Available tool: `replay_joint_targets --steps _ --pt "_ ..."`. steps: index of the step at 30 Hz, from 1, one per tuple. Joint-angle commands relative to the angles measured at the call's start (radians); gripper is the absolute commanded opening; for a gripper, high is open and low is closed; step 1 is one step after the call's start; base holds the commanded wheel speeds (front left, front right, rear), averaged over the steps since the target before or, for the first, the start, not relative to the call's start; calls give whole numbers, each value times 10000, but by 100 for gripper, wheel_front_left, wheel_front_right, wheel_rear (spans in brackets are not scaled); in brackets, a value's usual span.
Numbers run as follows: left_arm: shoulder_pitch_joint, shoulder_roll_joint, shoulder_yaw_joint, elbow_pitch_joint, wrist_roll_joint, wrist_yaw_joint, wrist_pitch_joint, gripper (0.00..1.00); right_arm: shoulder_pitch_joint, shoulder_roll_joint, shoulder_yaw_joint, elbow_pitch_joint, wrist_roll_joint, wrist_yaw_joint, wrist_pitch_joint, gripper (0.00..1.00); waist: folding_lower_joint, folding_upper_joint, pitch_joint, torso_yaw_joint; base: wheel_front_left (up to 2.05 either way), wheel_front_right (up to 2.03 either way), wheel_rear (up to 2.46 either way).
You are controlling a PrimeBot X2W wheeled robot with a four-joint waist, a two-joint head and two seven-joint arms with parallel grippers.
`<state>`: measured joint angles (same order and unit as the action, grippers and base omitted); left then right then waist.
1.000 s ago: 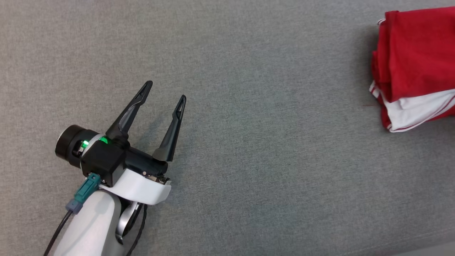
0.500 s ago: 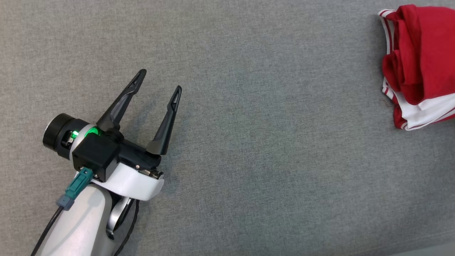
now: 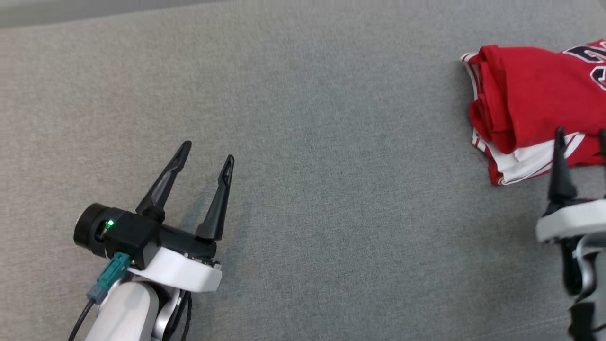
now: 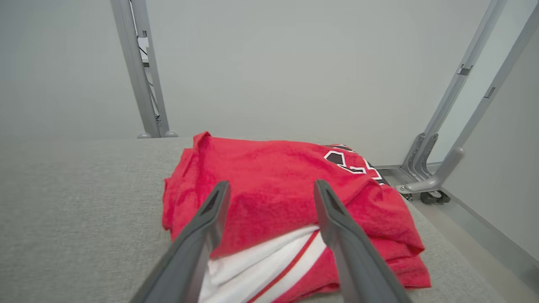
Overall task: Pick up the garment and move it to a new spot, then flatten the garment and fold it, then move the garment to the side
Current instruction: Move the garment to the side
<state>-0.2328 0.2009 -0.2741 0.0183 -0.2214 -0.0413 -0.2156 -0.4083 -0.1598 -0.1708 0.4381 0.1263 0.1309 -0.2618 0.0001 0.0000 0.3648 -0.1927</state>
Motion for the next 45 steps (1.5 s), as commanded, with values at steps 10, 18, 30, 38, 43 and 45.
replay_joint_targets --steps 10,18,30,38,43,45 --pt "648 -225 112 594 -415 261 -206 100 2284 921 688 -2817 87 -2 84 100 -1 0 -1261 1389 0 0 0" --pt "1378 -259 620 945 -807 556 -385 100 3437 1052 1063 -4286 27 -2 769 100 -1 0 -1865 2125 0 0 0" --pt "2515 -327 1072 1239 -1230 789 -461 100 4765 1070 1147 -4914 147 -2 1236 100 -1 0 -2852 2191 0 0 0" --pt "3149 -152 1089 1201 -1138 853 -476 100 5448 1072 1037 -5151 183 -2 1486 100 -1 0 -3419 2224 0 0 0" --pt "3411 -28 988 1151 -1049 909 -413 100 5799 1072 959 -5299 184 -1 1647 100 -1 0 -3794 2220 0 0 0" --pt "3449 -30 967 1117 -1055 953 -396 100 5832 1071 951 -5353 133 -1 1681 100 -1 0 -3831 2219 0 0 0"
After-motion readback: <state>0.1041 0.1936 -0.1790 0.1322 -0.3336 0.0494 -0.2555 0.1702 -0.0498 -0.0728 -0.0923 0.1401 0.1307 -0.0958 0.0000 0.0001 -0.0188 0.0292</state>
